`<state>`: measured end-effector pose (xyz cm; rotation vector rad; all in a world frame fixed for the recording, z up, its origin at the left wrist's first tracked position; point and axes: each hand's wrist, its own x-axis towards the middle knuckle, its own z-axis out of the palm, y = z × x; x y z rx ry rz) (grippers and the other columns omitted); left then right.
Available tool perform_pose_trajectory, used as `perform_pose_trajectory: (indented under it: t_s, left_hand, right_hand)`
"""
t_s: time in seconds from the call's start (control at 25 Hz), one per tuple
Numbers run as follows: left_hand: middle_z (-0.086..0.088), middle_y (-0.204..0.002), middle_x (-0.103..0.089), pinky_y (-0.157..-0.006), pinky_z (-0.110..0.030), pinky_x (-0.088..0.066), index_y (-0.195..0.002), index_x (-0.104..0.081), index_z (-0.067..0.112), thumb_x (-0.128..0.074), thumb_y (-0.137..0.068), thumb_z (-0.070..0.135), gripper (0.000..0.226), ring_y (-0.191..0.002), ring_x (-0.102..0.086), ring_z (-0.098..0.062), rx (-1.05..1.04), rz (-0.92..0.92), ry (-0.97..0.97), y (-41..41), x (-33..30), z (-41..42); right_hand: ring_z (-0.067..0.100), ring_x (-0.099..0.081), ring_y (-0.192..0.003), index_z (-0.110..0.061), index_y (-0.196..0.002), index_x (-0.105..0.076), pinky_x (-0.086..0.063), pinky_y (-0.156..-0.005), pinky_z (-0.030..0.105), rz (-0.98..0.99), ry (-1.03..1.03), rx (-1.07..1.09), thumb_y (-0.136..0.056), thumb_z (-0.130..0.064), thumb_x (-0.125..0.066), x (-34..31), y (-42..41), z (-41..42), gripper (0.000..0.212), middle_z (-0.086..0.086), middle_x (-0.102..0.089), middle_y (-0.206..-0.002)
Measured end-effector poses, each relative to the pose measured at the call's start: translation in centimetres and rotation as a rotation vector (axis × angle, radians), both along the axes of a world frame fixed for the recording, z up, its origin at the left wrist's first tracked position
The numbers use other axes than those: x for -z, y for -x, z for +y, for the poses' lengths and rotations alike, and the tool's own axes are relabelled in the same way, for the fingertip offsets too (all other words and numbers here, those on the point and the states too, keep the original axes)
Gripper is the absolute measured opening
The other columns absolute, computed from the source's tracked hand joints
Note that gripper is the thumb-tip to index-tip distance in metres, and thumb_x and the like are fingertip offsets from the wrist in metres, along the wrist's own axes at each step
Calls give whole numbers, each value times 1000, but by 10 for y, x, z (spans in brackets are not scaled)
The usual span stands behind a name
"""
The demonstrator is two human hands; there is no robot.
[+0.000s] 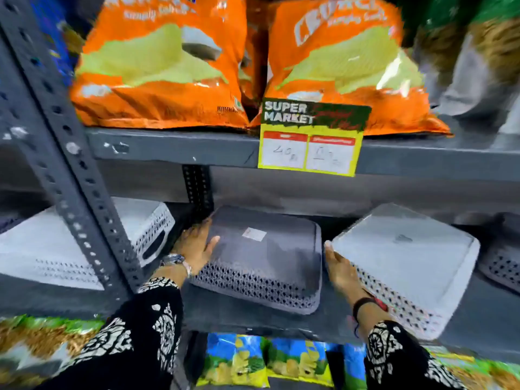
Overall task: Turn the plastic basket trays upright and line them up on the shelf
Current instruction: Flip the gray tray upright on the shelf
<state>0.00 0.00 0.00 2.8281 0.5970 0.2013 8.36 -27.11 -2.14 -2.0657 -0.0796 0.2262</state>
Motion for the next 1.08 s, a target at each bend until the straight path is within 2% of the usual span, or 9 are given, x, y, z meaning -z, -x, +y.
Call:
perform_pose_trajectory:
  t_s: [0.2, 0.32, 0.44, 0.6, 0.72, 0.84, 0.92, 1.0, 1.08]
  left_hand:
    - [-27, -139, -47, -108, -43, -39, -137, -36, -2, -34, -98, 28, 49, -126, -47, -39, -189, 52, 152, -42, 30, 46]
    - [-36, -132, -49, -102, -46, -40, -129, -43, -12, -34, -100, 23, 47, -121, -49, -45, -333, 52, 331, -52, 36, 51]
    - [-33, -138, -46, -106, -41, -37, -132, -42, -13, -27, -101, 18, 46, -128, -45, -40, -418, 148, 407, -58, 37, 60]
    - [-31, -137, -46, -108, -39, -36, -129, -46, -12, -30, -100, 17, 44, -128, -44, -39, -535, 49, 561, -59, 38, 62]
    - [-30, -125, -57, -98, -34, -46, -132, -47, -5, -30, -99, 11, 40, -115, -56, -38, -573, -235, 808, -62, 38, 64]
    - [-1, -93, -58, -62, -13, -48, -133, -44, 12, -29, -96, 13, 40, -66, -58, -5, -522, -558, 1297, -59, 18, 62]
    - [10, -99, -59, -83, -20, -45, -116, -52, 24, -31, -94, 30, 31, -78, -59, -5, -454, -577, 1366, -49, 6, 67]
    - [27, -108, -63, -96, -30, -40, -94, -60, 37, -42, -92, 17, 27, -81, -63, 10, -252, -435, 1327, -45, -5, 69]
    - [8, -119, -63, -102, -40, -39, -98, -67, 29, -40, -97, 7, 36, -99, -65, -4, -318, -407, 1358, -42, -3, 70]
  right_hand:
    - [29, -55, -80, -12, -59, -51, -36, -69, 34, 64, 138, -28, -90, -48, -30, 30, -27, 20, 52, 10, -55, -65]
    - [29, -58, -92, -16, -79, -56, -46, -86, 39, 133, 61, -15, -83, -54, -43, 45, -44, 18, 41, 15, -64, -93]
    - [21, -50, -92, -23, -75, -52, -42, -81, 29, 217, 23, -80, -88, -35, -46, 37, -48, 15, 19, 10, -55, -98]
    - [28, -60, -91, -15, -82, -55, -48, -82, 38, 147, -66, -111, -69, -62, -57, 33, -48, 14, 49, 14, -62, -98]
    - [13, -57, -91, -14, -105, -46, -51, -80, 22, 14, -321, -110, -87, -21, -52, 24, -56, 19, 21, 3, -57, -103]
    - [20, -48, -115, -11, -131, -28, -41, -98, 32, -180, -299, -134, -83, 3, -52, 19, -70, 13, 56, 5, -49, -126]
    - [25, -53, -109, -15, -120, -46, -43, -94, 39, -184, -205, -106, -78, 5, -54, 25, -74, 4, 47, 6, -58, -113]
    - [15, -64, -87, -22, -87, -67, -51, -80, 31, -49, -291, -124, -79, 1, -58, 30, -65, -6, 26, -4, -70, -85]
    - [-1, -65, -68, -30, -76, -71, -54, -65, 15, 53, -397, -184, -82, -4, -54, 33, -54, -14, 32, -17, -72, -68]
